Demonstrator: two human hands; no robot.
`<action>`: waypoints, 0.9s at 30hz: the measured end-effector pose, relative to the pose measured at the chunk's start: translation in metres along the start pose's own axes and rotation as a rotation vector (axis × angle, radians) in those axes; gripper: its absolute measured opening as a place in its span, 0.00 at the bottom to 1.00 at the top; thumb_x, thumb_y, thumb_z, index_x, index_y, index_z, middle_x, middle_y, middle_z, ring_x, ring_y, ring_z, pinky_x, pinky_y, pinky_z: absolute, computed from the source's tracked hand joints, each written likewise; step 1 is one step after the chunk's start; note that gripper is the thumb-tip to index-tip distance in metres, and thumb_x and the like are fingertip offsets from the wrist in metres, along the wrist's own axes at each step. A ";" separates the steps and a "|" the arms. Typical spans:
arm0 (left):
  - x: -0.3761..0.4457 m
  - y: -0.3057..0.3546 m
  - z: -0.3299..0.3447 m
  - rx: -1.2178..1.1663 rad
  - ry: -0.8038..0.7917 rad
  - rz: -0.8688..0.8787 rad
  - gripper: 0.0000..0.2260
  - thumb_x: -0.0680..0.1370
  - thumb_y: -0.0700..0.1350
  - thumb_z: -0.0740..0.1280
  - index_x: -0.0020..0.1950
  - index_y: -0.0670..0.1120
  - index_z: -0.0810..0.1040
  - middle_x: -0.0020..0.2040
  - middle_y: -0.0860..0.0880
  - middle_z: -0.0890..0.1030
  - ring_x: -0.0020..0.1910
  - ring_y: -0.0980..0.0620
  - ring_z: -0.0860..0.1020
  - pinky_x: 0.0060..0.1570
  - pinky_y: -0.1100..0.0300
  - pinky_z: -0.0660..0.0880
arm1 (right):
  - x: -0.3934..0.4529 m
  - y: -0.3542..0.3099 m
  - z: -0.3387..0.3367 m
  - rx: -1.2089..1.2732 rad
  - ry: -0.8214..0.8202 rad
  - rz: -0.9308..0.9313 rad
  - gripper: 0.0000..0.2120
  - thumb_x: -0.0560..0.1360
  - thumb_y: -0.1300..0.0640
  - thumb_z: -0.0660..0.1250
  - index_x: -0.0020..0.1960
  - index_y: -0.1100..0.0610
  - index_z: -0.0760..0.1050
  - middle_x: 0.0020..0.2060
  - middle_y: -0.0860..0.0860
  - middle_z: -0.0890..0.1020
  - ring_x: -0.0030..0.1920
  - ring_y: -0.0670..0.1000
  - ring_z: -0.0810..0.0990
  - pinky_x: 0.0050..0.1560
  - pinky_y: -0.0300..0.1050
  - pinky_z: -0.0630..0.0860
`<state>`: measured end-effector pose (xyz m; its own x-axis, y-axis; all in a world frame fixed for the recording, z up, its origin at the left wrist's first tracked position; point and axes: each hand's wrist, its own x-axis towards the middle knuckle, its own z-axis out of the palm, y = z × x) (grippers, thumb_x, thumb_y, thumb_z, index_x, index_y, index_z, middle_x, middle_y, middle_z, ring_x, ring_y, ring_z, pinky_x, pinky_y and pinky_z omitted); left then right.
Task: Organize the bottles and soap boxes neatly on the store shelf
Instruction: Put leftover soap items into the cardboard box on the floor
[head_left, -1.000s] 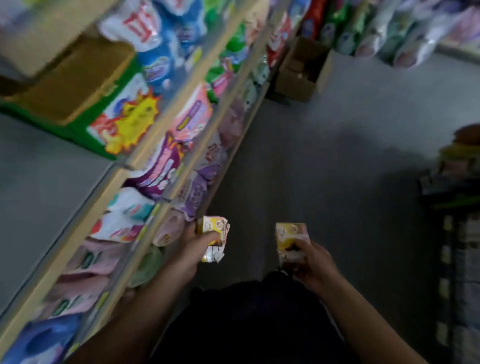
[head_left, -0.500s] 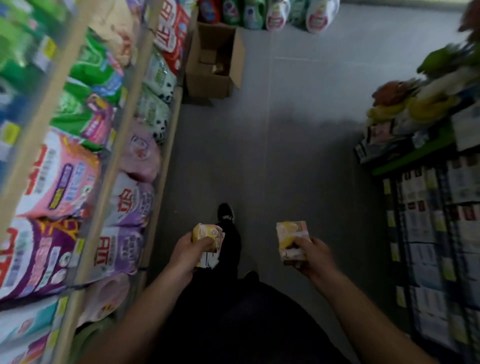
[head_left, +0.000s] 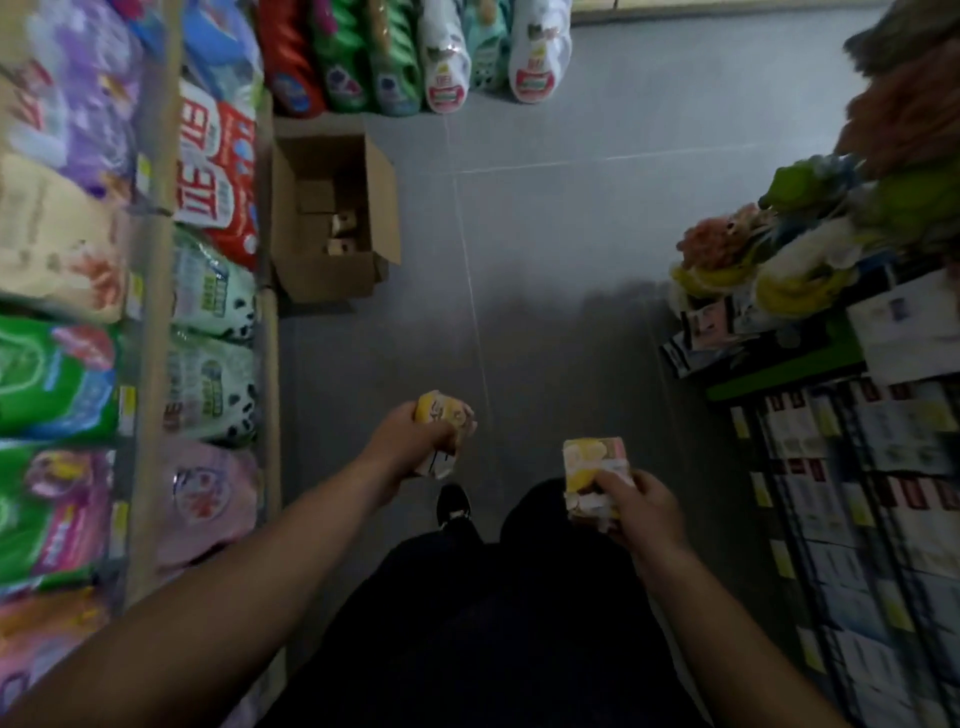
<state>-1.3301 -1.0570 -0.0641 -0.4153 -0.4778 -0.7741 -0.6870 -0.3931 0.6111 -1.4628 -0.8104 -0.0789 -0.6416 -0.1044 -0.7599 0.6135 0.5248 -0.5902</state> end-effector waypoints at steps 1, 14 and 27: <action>0.016 0.023 -0.004 0.011 0.005 0.012 0.07 0.72 0.39 0.69 0.47 0.49 0.77 0.43 0.46 0.80 0.37 0.49 0.80 0.29 0.60 0.76 | 0.012 -0.017 0.007 0.002 0.000 -0.001 0.11 0.69 0.54 0.74 0.50 0.55 0.80 0.43 0.54 0.85 0.41 0.54 0.85 0.36 0.47 0.79; 0.204 0.224 -0.023 -0.253 0.276 -0.152 0.13 0.75 0.44 0.70 0.58 0.45 0.77 0.51 0.43 0.81 0.51 0.42 0.80 0.53 0.46 0.77 | 0.230 -0.311 0.106 -0.176 -0.193 -0.068 0.13 0.71 0.57 0.73 0.54 0.60 0.79 0.43 0.58 0.84 0.43 0.59 0.84 0.41 0.59 0.82; 0.374 0.369 -0.111 -0.820 0.507 -0.129 0.05 0.77 0.40 0.68 0.52 0.46 0.79 0.42 0.52 0.81 0.33 0.58 0.81 0.26 0.65 0.73 | 0.352 -0.600 0.325 -0.495 -0.486 -0.269 0.12 0.69 0.62 0.70 0.52 0.64 0.76 0.43 0.63 0.83 0.39 0.60 0.85 0.33 0.51 0.81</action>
<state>-1.6728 -1.4683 -0.1101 0.0725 -0.5989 -0.7976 -0.0012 -0.7997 0.6004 -1.9069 -1.4370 -0.0806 -0.3939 -0.5845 -0.7094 0.1113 0.7358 -0.6680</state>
